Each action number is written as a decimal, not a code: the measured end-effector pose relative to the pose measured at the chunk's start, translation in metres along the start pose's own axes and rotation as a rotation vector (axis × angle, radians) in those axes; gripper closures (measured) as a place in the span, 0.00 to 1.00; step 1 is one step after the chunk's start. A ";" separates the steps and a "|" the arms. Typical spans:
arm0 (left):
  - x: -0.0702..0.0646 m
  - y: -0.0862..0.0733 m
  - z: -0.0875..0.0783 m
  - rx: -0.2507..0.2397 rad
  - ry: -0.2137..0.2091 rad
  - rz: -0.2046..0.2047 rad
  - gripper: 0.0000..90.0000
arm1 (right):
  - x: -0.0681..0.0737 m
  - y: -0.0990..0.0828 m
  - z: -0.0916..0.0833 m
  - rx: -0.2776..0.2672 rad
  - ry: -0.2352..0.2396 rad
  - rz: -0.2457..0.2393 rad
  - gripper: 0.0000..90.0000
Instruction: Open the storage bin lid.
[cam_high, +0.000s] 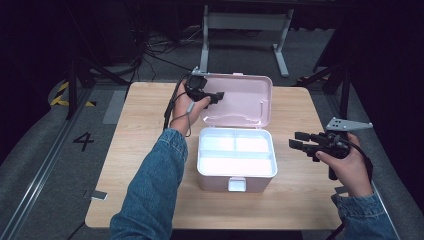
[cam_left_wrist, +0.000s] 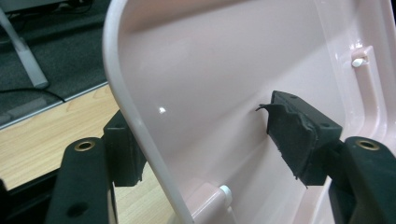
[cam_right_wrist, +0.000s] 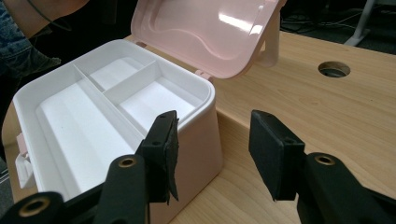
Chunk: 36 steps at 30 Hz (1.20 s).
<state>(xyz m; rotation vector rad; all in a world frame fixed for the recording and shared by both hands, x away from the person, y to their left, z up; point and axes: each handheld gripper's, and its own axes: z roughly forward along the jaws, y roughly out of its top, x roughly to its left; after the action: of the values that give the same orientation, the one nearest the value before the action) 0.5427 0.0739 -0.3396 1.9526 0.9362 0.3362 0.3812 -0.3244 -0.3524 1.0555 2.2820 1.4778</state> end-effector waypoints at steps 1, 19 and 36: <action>0.000 -0.001 0.002 -0.002 -0.003 -0.007 0.37 | 0.000 0.000 0.000 0.000 -0.001 -0.001 0.59; 0.009 -0.014 0.024 0.039 -0.026 -0.090 0.27 | -0.002 -0.002 0.003 0.017 0.025 0.010 0.58; 0.018 -0.031 0.036 0.109 -0.028 -0.147 0.25 | -0.001 -0.004 0.007 0.027 0.053 0.017 0.57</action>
<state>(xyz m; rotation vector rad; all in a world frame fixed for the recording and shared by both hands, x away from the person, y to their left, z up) 0.5605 0.0738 -0.3870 1.9678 1.0931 0.1765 0.3844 -0.3211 -0.3590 1.0584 2.3405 1.5028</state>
